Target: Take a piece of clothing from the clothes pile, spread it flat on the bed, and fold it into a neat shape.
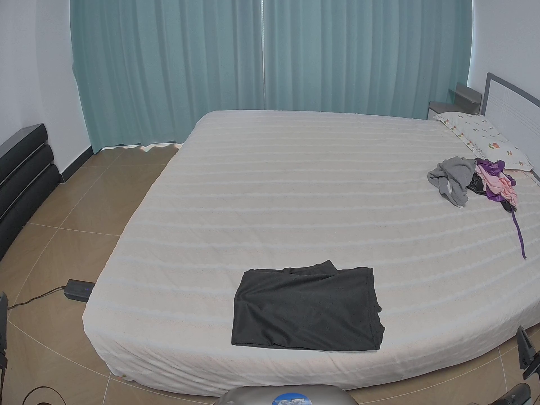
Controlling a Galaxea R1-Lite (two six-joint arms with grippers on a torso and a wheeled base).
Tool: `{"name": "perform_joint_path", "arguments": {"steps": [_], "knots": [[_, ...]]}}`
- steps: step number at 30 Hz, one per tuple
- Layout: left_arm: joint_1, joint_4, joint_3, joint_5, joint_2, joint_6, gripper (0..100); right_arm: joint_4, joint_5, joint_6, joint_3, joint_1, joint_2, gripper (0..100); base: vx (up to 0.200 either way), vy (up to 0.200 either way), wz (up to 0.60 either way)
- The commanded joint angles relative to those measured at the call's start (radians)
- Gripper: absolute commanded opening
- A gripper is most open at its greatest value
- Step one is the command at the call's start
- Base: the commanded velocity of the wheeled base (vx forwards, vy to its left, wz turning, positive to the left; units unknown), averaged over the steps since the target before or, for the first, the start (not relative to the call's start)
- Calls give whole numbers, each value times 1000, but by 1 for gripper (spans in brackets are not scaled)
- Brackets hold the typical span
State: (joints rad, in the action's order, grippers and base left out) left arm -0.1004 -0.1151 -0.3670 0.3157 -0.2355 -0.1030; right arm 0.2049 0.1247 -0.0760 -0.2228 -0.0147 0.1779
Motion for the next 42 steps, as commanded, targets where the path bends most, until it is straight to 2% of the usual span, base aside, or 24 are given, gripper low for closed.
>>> {"name": "perform_joint_path", "arguments": {"steps": [1, 5, 7, 10, 13, 14, 16, 17, 19, 20, 24, 26, 29, 35, 38, 42], "knots": [[74, -35, -6, -3, 165, 62, 100, 62, 12, -56, -73, 15, -178, 100, 0, 0, 0], [97, -37, 7, -37, 228, 91, 100, 31, 36, -47, -56, 15, -178, 100, 0, 0, 0], [99, -35, 13, -46, 228, 95, 100, -32, 52, -48, -38, 15, -178, 100, 0, 0, 0], [97, -28, 36, -61, 228, 82, 100, -183, 49, -48, 26, 13, -178, 100, 0, 0, 0], [99, 5, 115, -150, 228, 85, 100, -404, 35, -54, 171, 13, -178, 100, 0, 0, 0], [99, 38, 154, -173, 228, 83, 100, -487, 26, -61, 223, 15, -178, 100, 0, 0, 0], [97, 135, 240, -193, 228, 92, 100, -524, 13, -59, 223, 13, -178, 100, 0, 0, 0], [97, 135, 240, -193, 228, 92, 100, -524, 13, -59, 223, 13, -178, 100, 0, 0, 0], [97, 296, 361, -224, 228, 115, 100, -502, 20, -61, 223, 13, -178, 100, 0, 0, 0], [99, 313, 367, -242, 228, 129, 100, -479, 20, -61, 223, 13, -178, 100, 0, 0, 0], [97, 295, 367, -290, 228, 126, 100, -308, 21, -50, 223, 13, -178, 100, 0, 0, 0], [97, 258, 367, -307, 228, 123, 100, -271, 13, -36, 221, 13, -178, 100, 0, 0, 0], [97, 170, 367, -351, 229, 106, 100, -282, 4, -19, 221, 13, -178, 100, 0, 0, 0], [97, 176, 367, -472, 229, 57, 100, -243, 24, 30, 215, 13, -176, 100, 0, 0, 0], [97, 175, 367, -480, 229, 62, 100, -228, 24, 38, 210, 13, -176, 100, 0, 0, 0], [97, 164, 359, -435, 229, 60, 100, -237, 20, 33, 214, 13, -176, 100, 0, 0, 0]]}}
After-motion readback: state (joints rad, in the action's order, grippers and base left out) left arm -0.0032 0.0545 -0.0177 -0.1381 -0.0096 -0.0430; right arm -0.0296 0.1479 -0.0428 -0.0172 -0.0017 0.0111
